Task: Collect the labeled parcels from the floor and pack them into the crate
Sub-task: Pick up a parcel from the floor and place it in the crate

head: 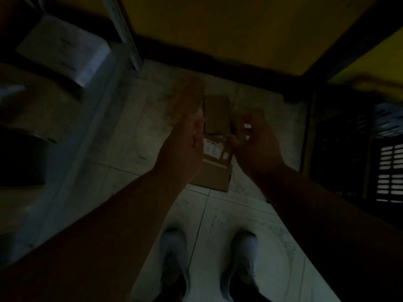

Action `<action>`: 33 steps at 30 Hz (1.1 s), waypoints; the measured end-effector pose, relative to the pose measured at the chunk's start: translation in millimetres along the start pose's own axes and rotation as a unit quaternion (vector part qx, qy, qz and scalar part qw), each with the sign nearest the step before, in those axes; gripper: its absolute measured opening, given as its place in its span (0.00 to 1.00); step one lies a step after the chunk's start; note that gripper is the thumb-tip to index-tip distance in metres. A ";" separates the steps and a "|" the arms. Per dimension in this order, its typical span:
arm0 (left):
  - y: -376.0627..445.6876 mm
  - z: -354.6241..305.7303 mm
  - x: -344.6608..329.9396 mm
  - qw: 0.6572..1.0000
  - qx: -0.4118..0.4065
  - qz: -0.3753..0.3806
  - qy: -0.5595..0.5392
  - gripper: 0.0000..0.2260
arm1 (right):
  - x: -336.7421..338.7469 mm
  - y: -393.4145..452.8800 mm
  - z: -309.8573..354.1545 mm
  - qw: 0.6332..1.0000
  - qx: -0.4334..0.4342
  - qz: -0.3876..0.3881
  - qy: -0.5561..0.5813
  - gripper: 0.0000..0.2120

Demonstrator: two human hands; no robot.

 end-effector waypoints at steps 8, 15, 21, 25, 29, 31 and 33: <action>26.4 152.5 -182.5 0.983 0.161 0.081 -0.009 0.15 | -74.8 30.0 -221.8 0.992 -0.111 0.051 -0.038 0.25; 62.9 228.2 -271.0 0.963 0.237 0.123 -0.028 0.14 | -95.4 78.1 -328.8 0.983 -0.147 -0.005 -0.107 0.24; 112.4 250.7 -303.7 0.942 0.249 0.225 0.000 0.21 | -119.8 121.5 -358.8 0.963 -0.266 -0.008 -0.033 0.28; 110.7 254.3 -281.3 0.940 0.285 0.185 -0.044 0.28 | -114.8 121.3 -340.2 0.965 -0.256 -0.048 -0.012 0.26; 99.2 245.3 -229.4 0.950 0.283 0.124 -0.031 0.22 | -107.7 105.7 -294.0 0.976 -0.209 -0.060 -0.031 0.28; 93.8 229.3 -198.1 0.954 0.284 0.080 -0.058 0.16 | -102.5 95.8 -261.9 0.981 -0.174 -0.091 -0.007 0.28; 86.8 210.6 -164.4 0.948 0.305 0.051 -0.076 0.21 | -92.7 86.4 -226.3 0.978 -0.151 -0.142 0.023 0.24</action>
Point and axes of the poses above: each hand's wrist, its own y-axis towards the middle knuckle, its own x-axis out of the back of the hand, z = x × y, the point moved 6 cm from there along y, towards the middle knuckle, and after that the axes turned 15 degrees about y, right-handed, at the moved point
